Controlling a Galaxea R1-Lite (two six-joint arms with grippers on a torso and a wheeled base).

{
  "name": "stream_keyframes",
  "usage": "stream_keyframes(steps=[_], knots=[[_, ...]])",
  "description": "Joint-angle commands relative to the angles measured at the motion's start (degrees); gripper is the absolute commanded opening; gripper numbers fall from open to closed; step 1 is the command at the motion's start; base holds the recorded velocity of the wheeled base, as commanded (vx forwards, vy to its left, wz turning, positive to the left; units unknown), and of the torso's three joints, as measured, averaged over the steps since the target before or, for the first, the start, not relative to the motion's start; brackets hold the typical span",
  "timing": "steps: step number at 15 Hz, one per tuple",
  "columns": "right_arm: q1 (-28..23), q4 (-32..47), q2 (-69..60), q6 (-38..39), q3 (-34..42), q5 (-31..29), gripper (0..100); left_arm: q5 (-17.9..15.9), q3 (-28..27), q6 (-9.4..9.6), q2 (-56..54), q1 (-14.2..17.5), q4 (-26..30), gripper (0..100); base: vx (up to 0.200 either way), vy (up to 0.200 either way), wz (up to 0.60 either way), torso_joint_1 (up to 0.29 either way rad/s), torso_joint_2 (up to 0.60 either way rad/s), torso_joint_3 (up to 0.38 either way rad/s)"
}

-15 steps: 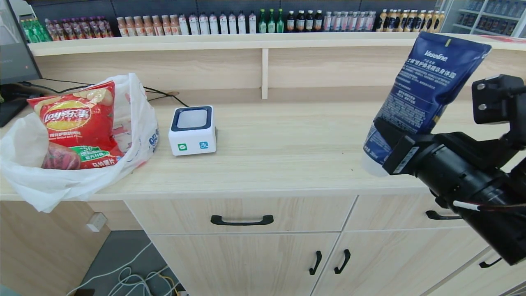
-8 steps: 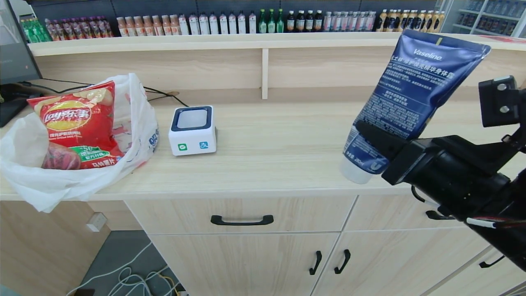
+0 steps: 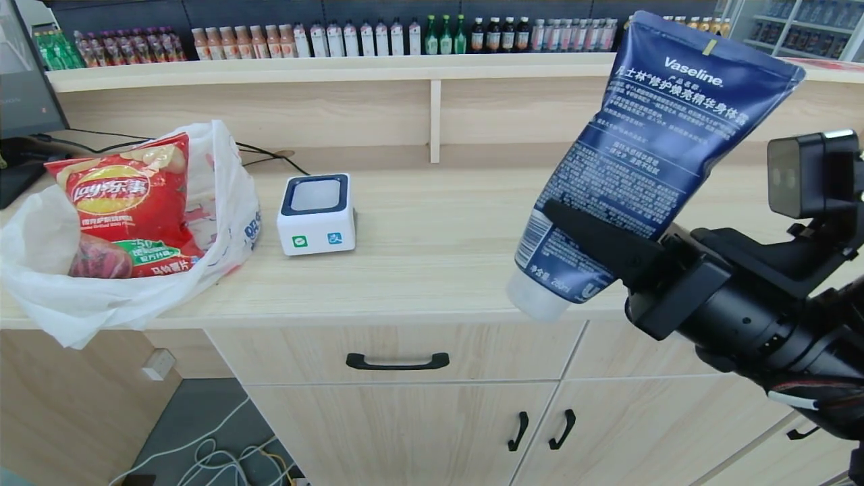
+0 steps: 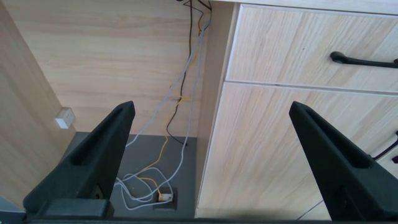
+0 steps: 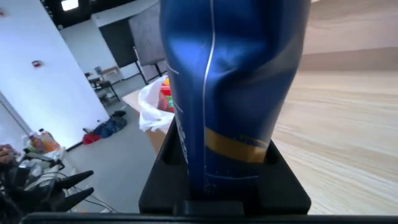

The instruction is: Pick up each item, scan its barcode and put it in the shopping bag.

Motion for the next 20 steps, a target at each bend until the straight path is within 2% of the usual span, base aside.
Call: stream_keyframes(steps=[1, 4, 6, 10, 20], knots=[[0.0, -2.1, 4.3, 1.8, 0.1, 1.5, 0, 0.0, 0.0, 0.0, 0.0, 0.0, 0.0, 100, 0.0, 0.0, 0.0, 0.0, 0.0, 0.0], [2.3, -7.9, 6.8, 7.2, 1.4, 4.5, 0, 0.0, 0.0, 0.0, 0.0, 0.0, 0.0, 100, 0.0, 0.0, 0.0, 0.0, 0.0, 0.0], [4.3, -7.9, 6.6, 12.6, 3.7, 4.6, 0, 0.0, 0.0, 0.0, 0.0, 0.0, 0.0, 100, 0.0, 0.0, 0.0, 0.0, 0.0, 0.0], [7.2, -7.9, 2.4, 22.4, 2.5, 4.6, 0, 0.0, 0.0, 0.0, 0.0, -0.1, 0.0, 100, 0.0, 0.0, 0.0, 0.0, 0.0, 0.0], [7.7, -7.9, -1.9, 22.9, 3.9, 5.7, 0, 0.0, 0.0, 0.0, 0.0, 0.0, 0.0, 100, 0.0, 0.0, 0.0, 0.0, 0.0, 0.0]])
